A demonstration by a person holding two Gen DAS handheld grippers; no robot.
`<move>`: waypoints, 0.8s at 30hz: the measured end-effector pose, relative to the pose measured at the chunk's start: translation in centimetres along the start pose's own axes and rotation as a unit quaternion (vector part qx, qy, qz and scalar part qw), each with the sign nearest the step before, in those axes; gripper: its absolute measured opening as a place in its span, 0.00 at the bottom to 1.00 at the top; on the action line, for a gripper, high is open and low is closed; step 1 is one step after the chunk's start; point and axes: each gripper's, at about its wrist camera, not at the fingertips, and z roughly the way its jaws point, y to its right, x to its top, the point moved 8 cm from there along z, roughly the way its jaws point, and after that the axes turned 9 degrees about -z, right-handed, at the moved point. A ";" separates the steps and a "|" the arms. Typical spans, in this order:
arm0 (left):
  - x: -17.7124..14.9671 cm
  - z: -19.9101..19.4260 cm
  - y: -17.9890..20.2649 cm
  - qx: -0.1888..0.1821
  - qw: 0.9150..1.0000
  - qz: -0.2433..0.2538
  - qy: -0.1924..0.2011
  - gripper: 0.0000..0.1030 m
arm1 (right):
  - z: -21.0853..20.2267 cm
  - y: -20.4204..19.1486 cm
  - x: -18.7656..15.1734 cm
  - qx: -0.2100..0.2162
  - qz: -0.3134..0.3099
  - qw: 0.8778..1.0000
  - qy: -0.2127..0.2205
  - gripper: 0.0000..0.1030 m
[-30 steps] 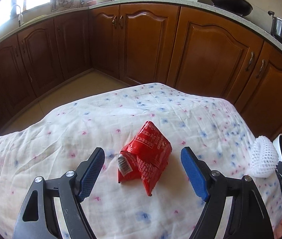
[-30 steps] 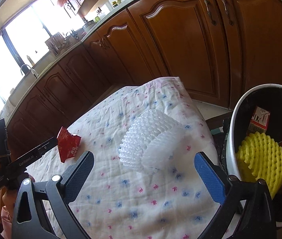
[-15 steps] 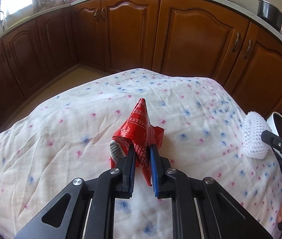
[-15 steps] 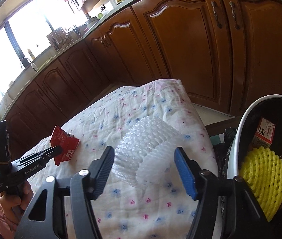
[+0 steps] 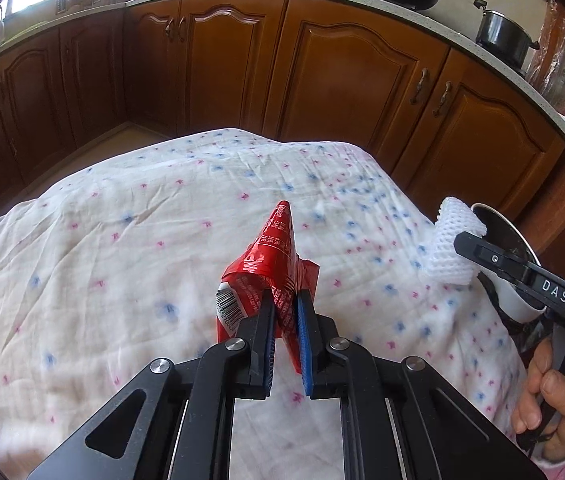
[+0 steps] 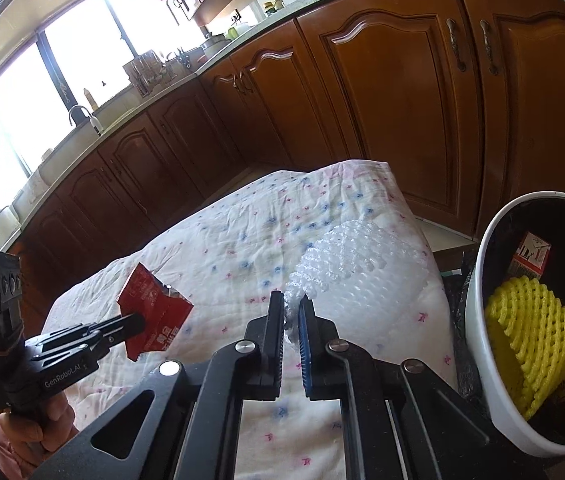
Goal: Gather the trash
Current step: 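Carry the red wrapper and foam net over the bin and open both grippers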
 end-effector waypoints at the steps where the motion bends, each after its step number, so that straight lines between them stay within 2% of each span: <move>1: -0.3 -0.5 0.2 -0.004 1.000 -0.002 0.000 0.09 | -0.3 -0.2 0.0 0.004 -0.001 1.000 0.001 0.07; 11: -2.7 -4.7 3.1 -0.027 0.999 0.004 0.017 0.09 | -4.5 -1.1 -1.3 0.042 0.015 0.999 0.021 0.07; 24: -5.1 -5.7 9.6 -0.058 0.997 0.045 0.010 0.09 | -12.2 1.8 -3.1 0.017 0.036 0.997 0.064 0.07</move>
